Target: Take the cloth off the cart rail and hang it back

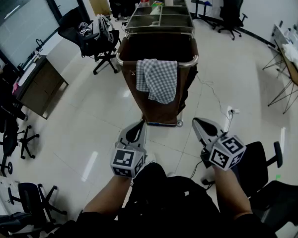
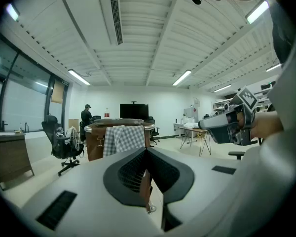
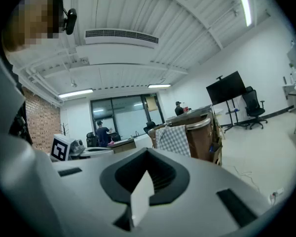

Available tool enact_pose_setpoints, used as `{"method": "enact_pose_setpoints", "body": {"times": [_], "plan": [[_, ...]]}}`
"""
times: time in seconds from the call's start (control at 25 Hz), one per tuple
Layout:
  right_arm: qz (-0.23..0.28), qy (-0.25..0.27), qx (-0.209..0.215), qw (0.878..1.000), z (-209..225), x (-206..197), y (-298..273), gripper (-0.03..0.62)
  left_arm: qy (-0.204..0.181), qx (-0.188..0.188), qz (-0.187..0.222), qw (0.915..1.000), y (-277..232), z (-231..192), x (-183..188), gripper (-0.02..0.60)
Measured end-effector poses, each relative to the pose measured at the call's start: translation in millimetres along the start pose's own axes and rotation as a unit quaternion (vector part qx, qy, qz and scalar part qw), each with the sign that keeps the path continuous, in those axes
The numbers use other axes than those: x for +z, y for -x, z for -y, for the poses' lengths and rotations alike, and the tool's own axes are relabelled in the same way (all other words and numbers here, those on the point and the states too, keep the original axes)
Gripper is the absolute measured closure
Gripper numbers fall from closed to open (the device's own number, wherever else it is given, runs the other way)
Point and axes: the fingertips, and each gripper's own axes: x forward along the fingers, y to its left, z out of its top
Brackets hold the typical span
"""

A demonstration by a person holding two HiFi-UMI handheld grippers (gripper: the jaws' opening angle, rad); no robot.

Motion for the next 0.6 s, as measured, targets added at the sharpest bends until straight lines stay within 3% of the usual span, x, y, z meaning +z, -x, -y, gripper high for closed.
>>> {"method": "enact_pose_setpoints", "body": {"times": [0.08, 0.16, 0.32, 0.48, 0.6], "plan": [[-0.003, 0.004, -0.002, 1.000, 3.4, -0.2, -4.2, 0.577, 0.002, -0.004, 0.005, 1.0000, -12.0, -5.3, 0.0, 0.574], [-0.005, 0.006, -0.004, 1.000, 6.3, 0.0, -7.5, 0.577, 0.006, -0.007, 0.000, 1.0000, -27.0, -11.3, -2.9, 0.395], [-0.008, 0.005, -0.016, 1.000, 17.3, 3.4, -13.5, 0.577, 0.012, -0.011, -0.020, 0.9997, -73.2, -24.9, -14.6, 0.339], [-0.013, 0.011, -0.025, 1.000, 29.9, 9.2, -33.1, 0.577, 0.037, -0.001, -0.034, 0.9987, -122.0, -49.3, -31.0, 0.339], [-0.019, 0.010, -0.029, 0.999, 38.7, 13.2, -53.2, 0.577, 0.034, -0.006, -0.059, 0.9976, -150.3, -58.7, -50.9, 0.339]]}}
